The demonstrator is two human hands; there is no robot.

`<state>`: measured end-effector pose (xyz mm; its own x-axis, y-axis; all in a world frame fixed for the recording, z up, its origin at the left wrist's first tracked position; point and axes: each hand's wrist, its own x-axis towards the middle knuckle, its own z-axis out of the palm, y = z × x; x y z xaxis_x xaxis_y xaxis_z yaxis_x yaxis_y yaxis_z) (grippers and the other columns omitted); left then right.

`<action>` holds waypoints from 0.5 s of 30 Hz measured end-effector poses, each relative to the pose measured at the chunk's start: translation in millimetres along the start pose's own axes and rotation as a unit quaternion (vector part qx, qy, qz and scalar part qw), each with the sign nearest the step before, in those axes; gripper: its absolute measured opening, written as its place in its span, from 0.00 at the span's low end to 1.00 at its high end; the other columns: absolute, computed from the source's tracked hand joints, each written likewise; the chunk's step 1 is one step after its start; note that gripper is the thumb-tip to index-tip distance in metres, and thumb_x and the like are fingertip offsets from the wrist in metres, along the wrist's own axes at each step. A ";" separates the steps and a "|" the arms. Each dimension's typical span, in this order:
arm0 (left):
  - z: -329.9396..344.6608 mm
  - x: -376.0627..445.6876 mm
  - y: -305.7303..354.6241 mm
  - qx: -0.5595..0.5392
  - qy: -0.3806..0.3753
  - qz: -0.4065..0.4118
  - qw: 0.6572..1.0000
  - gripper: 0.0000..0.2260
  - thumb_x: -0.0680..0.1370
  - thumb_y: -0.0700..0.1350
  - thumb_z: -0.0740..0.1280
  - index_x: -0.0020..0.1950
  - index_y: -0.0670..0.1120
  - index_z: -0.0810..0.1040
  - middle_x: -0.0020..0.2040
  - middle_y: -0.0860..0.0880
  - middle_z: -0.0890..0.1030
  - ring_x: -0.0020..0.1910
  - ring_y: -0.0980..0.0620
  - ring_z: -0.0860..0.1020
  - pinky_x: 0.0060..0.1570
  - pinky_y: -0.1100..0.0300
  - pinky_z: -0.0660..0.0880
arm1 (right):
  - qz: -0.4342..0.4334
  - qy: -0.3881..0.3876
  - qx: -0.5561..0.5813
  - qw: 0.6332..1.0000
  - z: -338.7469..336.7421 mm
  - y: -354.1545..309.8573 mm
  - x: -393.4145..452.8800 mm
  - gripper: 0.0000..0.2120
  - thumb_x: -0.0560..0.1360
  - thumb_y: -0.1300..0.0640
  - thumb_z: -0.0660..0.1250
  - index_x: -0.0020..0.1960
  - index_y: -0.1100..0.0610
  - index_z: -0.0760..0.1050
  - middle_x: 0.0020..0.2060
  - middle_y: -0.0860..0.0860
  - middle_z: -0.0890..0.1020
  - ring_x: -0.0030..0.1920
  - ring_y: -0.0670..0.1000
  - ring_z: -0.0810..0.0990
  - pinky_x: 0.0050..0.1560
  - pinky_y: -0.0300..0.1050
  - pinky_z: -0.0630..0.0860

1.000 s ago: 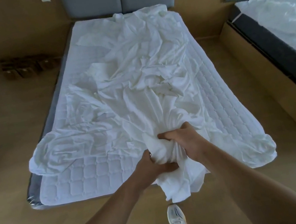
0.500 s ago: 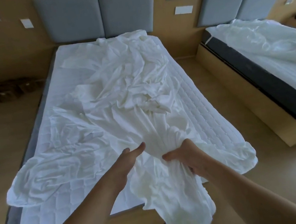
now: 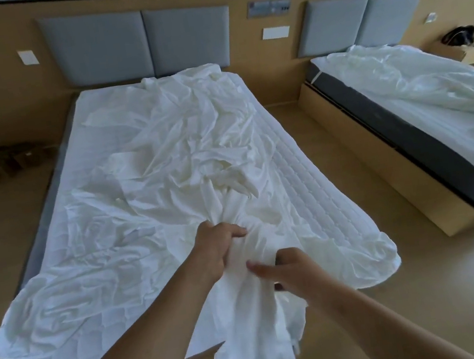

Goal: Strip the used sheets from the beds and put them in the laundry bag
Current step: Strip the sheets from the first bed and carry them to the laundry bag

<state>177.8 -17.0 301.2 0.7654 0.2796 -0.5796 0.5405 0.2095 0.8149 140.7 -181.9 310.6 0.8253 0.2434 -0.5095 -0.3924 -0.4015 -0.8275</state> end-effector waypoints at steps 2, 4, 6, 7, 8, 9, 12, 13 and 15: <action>-1.6 -5.1 9.5 0.036 0.008 0.032 0.999 0.26 0.68 0.36 0.77 0.62 0.42 0.71 0.56 0.43 0.79 0.52 0.43 0.80 0.53 0.49 0.79 | 0.016 -0.012 0.106 0.994 -12.7 -1.8 1.3 0.33 0.69 0.36 0.76 0.58 0.63 0.83 0.52 0.58 0.88 0.54 0.58 0.87 0.64 0.58 0.80; 1.5 -18.5 15.2 0.093 -0.012 0.070 0.993 0.24 0.69 0.37 0.76 0.62 0.44 0.71 0.56 0.46 0.78 0.53 0.46 0.79 0.52 0.50 0.79 | 0.025 -0.034 0.167 0.985 -22.6 -7.9 6.1 0.28 0.77 0.36 0.69 0.62 0.59 0.83 0.55 0.56 0.87 0.58 0.56 0.86 0.68 0.58 0.77; 6.3 -39.3 18.7 0.176 -0.035 0.117 0.977 0.23 0.68 0.41 0.77 0.59 0.46 0.74 0.55 0.48 0.79 0.53 0.48 0.79 0.51 0.52 0.79 | 0.029 -0.072 0.240 0.968 -29.3 -15.0 15.0 0.30 0.80 0.33 0.64 0.68 0.56 0.80 0.62 0.57 0.84 0.63 0.57 0.83 0.72 0.59 0.73; 8.4 -48.1 18.9 0.225 -0.048 0.137 0.964 0.23 0.65 0.44 0.77 0.58 0.47 0.75 0.54 0.49 0.80 0.53 0.48 0.80 0.52 0.50 0.80 | 0.033 -0.089 0.272 0.958 -31.7 -20.2 19.6 0.32 0.79 0.32 0.63 0.69 0.56 0.79 0.64 0.59 0.83 0.65 0.59 0.82 0.73 0.59 0.72; 10.6 -57.2 18.5 0.282 -0.060 0.154 0.945 0.24 0.63 0.46 0.77 0.57 0.47 0.75 0.53 0.49 0.81 0.52 0.48 0.80 0.53 0.48 0.81 | 0.042 -0.095 0.290 0.951 -32.7 -25.6 23.8 0.34 0.78 0.31 0.63 0.69 0.57 0.79 0.64 0.60 0.82 0.66 0.60 0.81 0.73 0.60 0.71; 12.5 -65.5 15.5 0.347 -0.070 0.170 0.920 0.24 0.63 0.48 0.76 0.57 0.46 0.75 0.52 0.48 0.81 0.51 0.47 0.81 0.54 0.47 0.81 | 0.051 -0.099 0.293 0.949 -32.6 -32.0 26.2 0.36 0.76 0.30 0.66 0.68 0.59 0.80 0.64 0.62 0.82 0.66 0.61 0.81 0.74 0.60 0.71; 18.7 -85.7 0.7 0.517 -0.084 0.215 0.824 0.22 0.72 0.51 0.75 0.61 0.45 0.73 0.52 0.47 0.81 0.52 0.46 0.81 0.53 0.51 0.80 | 0.060 -0.094 0.214 0.970 -23.7 -45.9 32.5 0.35 0.69 0.36 0.79 0.61 0.64 0.83 0.59 0.63 0.84 0.60 0.61 0.84 0.69 0.56 0.76; 18.1 -91.7 -3.2 0.543 -0.084 0.224 0.805 0.24 0.74 0.54 0.75 0.63 0.45 0.73 0.53 0.47 0.82 0.53 0.46 0.81 0.52 0.53 0.79 | 0.060 -0.090 0.175 0.979 -19.1 -47.2 33.4 0.33 0.67 0.42 0.83 0.59 0.67 0.83 0.58 0.65 0.84 0.58 0.62 0.85 0.67 0.55 0.78; 12.9 -100.3 -6.3 0.585 -0.078 0.223 0.776 0.23 0.74 0.60 0.74 0.60 0.46 0.75 0.52 0.47 0.82 0.52 0.47 0.81 0.46 0.58 0.74 | 0.065 -0.064 0.117 0.989 -11.2 -41.7 39.0 0.30 0.64 0.57 0.85 0.59 0.72 0.81 0.54 0.66 0.84 0.52 0.64 0.86 0.61 0.56 0.81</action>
<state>102.1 -58.4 354.4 0.9509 -0.0559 -0.3045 0.0876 -0.8948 0.4379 193.8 -165.6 327.9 0.7104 0.3186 -0.6276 -0.5869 -0.2242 -0.7780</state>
